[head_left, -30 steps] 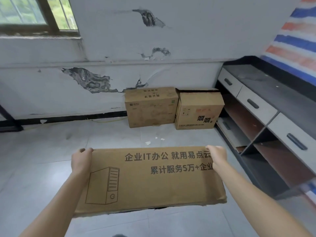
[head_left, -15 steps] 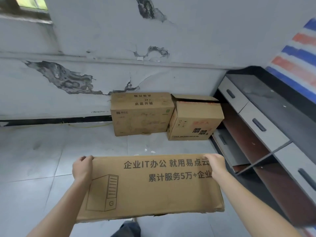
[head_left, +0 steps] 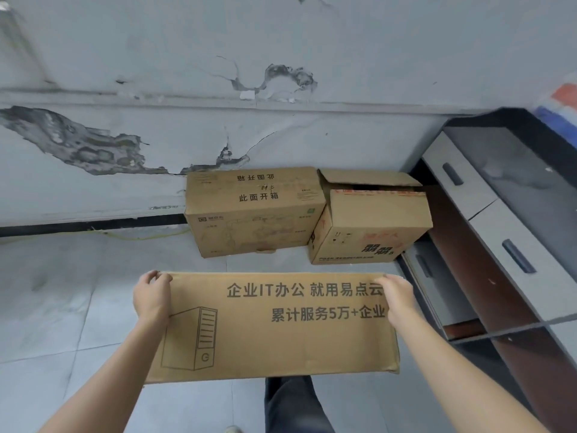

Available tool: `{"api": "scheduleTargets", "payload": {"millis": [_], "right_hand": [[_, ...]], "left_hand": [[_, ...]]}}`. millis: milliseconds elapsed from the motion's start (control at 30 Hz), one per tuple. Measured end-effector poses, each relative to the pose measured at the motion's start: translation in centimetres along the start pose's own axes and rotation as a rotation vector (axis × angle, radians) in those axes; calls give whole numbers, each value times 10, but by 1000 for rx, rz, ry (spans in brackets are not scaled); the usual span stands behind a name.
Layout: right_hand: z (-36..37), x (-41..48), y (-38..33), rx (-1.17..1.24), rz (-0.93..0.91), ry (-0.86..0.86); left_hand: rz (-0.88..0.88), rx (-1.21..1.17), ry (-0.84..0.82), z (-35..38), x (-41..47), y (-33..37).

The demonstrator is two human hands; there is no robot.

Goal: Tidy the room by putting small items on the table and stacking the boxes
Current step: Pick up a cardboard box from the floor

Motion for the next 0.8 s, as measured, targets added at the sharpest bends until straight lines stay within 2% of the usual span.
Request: {"api": "scheduleTargets", "payload": {"millis": [167,267,400,567,800], "right_hand": [[53,104,-33,-69,42,-95],[75,147,-44,-131,49,-87],[95,187,-54,-198,63,-36],[129,238,-59,-247,71,-72],[178,294,-53,-308,122,-135]], "left_hand": [[-88,5,45,62,50,9],[-164,-16,96,91,66,15],[-260,-70,126,116,87,22],[-392,-123,147,132,129,20],[-438,-96,179,172,188,6]]}}
Point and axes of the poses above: each hand's wrist, its own x-axis towards the middle knuckle, its own z-axis out of the palm, y = z × x, the point moved 2 cm from there along x, towards the middle knuckle, and after that the axes turned 4 degrees about -x, right-handed, at the moved point
